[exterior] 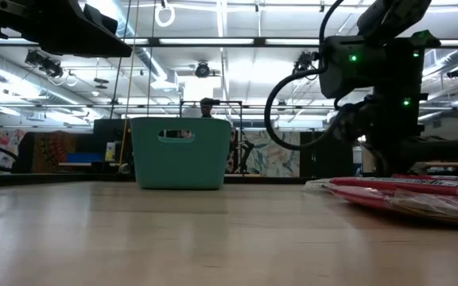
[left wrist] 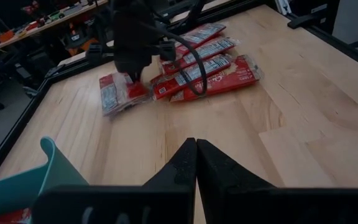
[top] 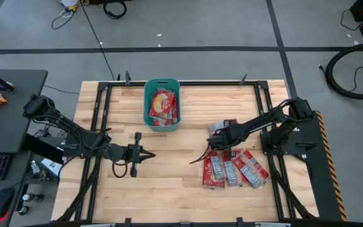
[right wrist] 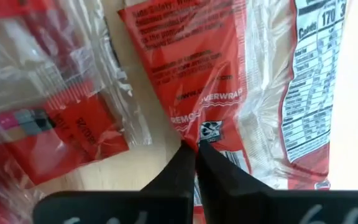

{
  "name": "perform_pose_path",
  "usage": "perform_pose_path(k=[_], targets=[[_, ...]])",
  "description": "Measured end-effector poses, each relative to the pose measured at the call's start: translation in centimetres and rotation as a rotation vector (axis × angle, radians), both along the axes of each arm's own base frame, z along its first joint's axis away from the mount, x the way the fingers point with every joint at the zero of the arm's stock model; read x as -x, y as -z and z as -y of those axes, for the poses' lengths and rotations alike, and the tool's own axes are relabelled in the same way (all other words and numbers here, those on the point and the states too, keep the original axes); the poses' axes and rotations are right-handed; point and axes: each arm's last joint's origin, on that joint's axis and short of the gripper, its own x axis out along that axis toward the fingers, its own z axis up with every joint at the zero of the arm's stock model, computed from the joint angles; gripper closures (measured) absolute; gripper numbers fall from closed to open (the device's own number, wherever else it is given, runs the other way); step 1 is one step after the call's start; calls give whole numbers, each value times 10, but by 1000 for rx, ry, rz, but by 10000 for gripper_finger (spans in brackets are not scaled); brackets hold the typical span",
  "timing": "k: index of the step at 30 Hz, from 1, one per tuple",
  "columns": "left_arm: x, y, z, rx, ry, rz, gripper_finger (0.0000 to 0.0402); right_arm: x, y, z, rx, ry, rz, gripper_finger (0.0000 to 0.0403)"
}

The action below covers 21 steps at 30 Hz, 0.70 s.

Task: Sort popcorn bags into baskets
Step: Put the popcorn pack into the green bin

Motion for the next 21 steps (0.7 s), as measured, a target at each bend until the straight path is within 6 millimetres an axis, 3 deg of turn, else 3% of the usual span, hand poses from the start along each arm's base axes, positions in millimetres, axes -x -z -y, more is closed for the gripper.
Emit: perform_pose_path(k=[4,11,18,21], targets=[[0,0,0,0,0,0,388,-9,-14,-2,11,16,29,389],[2,-2,1,-52,27,5,388,-38,-64,-3,127,-78,105,397],[33,-26,4,1,118,70,388,-63,-113,-5,298,-194,216,398],[44,-25,3,20,153,107,388,-71,-124,-5,369,-279,242,397]])
